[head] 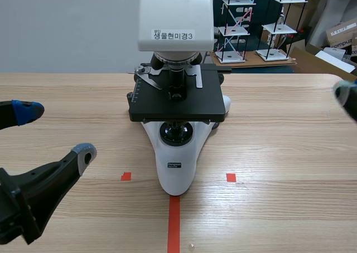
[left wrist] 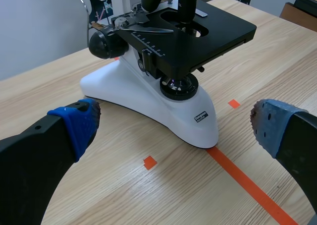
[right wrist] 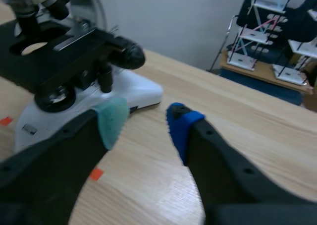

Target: Point at the eyepiece

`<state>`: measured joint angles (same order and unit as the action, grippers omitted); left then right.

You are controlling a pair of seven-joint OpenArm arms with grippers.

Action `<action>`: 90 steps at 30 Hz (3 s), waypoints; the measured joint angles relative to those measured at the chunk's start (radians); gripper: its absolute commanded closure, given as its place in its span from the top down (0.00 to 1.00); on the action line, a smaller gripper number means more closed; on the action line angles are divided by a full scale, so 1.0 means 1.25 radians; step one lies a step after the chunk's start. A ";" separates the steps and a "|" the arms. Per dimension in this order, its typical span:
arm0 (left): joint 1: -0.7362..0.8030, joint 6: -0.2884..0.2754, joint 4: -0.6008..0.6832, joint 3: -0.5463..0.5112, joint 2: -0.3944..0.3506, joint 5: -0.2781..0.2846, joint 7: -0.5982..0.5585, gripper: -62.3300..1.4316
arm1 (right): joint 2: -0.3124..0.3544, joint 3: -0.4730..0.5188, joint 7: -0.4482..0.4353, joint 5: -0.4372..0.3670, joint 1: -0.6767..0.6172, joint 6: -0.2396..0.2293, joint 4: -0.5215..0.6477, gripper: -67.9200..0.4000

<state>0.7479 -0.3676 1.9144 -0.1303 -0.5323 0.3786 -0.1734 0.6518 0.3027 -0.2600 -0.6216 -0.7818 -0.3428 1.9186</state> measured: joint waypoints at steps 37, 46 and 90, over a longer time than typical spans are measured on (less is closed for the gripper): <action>0.000 0.000 0.000 0.000 0.000 0.000 0.000 1.00 | 0.239 -0.067 0.331 -0.263 0.614 0.074 -0.144 0.03; 0.000 0.000 0.000 0.000 0.000 0.000 0.000 1.00 | 0.230 -0.278 0.331 -0.260 0.856 0.014 -0.316 0.03; 0.000 0.000 0.000 0.000 0.000 0.000 0.000 1.00 | -0.025 -0.543 0.428 -0.261 1.146 -0.104 -0.462 0.03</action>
<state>0.7479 -0.3679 1.9144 -0.1303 -0.5323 0.3786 -0.1738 0.6201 -0.3756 0.2752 -0.9474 0.6502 -0.4725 1.3411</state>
